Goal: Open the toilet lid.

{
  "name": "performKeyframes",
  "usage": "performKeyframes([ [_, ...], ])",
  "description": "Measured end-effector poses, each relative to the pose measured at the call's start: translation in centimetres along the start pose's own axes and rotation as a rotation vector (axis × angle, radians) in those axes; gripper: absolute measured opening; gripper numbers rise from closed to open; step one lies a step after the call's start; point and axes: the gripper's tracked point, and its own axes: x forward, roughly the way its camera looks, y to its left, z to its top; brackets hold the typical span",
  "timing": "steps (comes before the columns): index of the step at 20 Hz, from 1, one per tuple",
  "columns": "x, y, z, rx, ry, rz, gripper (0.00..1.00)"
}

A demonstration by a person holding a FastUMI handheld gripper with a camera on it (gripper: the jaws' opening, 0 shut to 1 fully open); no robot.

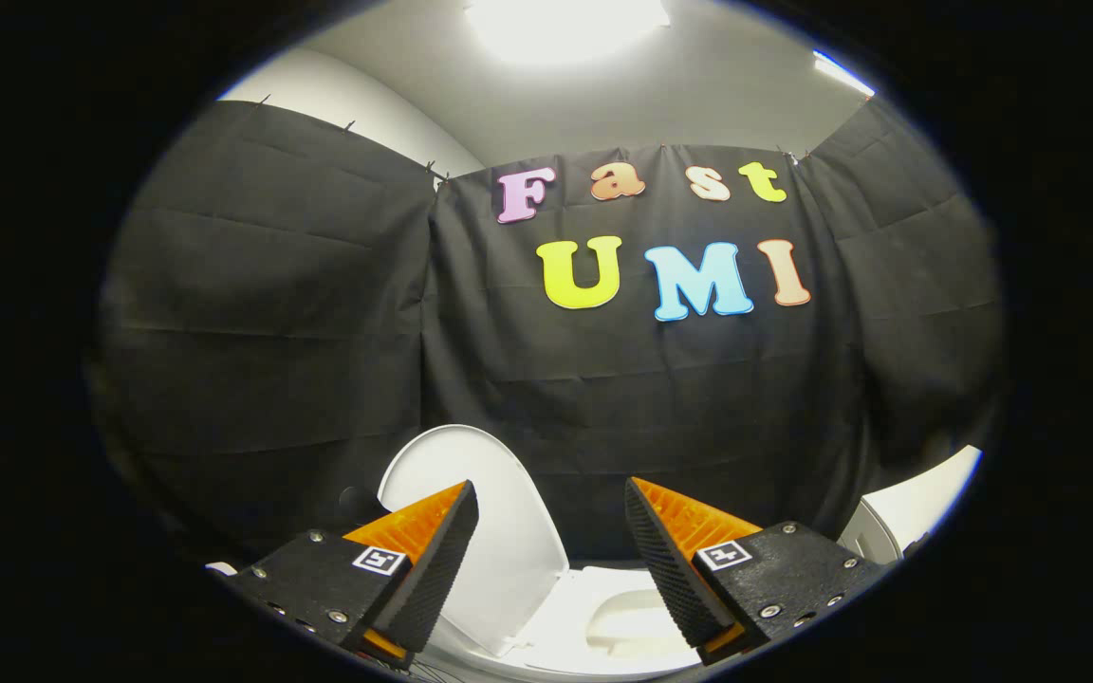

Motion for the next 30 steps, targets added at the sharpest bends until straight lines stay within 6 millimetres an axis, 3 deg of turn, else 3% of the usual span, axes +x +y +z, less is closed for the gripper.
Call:
performKeyframes([
  [9,-3.2,-5.3,-0.4,-0.047,-0.022,-0.041,0.96],
  [17,-6.9,-10.3,-4.3,-0.065,0.014,-0.115,0.96],
  [30,-13.2,-14.1,-8.2,-0.102,0.015,-0.126,0.96],
])
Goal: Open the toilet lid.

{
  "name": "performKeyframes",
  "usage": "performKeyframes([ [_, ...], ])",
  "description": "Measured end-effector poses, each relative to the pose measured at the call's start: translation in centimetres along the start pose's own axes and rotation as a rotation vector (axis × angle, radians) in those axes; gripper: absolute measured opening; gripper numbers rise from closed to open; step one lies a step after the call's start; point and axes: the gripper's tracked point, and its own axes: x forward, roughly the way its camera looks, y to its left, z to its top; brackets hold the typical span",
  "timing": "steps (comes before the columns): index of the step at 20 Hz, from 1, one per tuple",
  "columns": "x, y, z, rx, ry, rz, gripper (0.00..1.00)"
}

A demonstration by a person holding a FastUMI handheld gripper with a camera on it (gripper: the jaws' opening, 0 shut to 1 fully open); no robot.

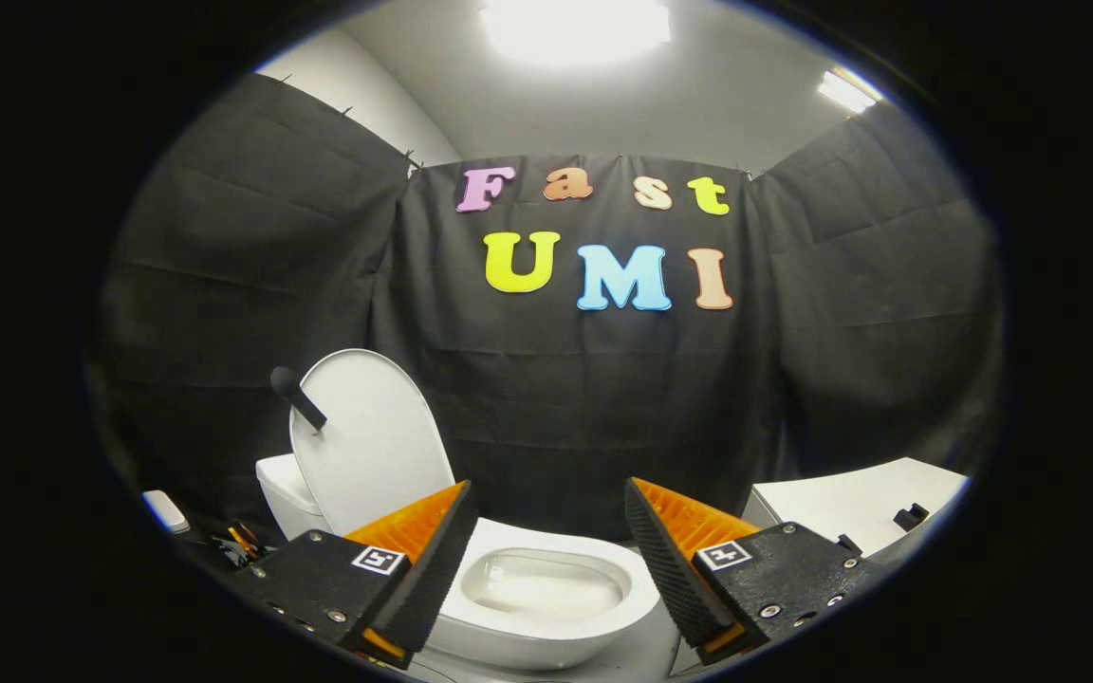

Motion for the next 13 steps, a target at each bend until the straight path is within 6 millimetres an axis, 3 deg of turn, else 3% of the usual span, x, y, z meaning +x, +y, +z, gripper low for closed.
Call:
performKeyframes([
  [5,-1.8,-1.4,-1.3,0.036,0.005,-0.003,0.96],
  [13,-1.9,-3.2,-3.3,-0.008,0.018,-0.004,0.96],
])
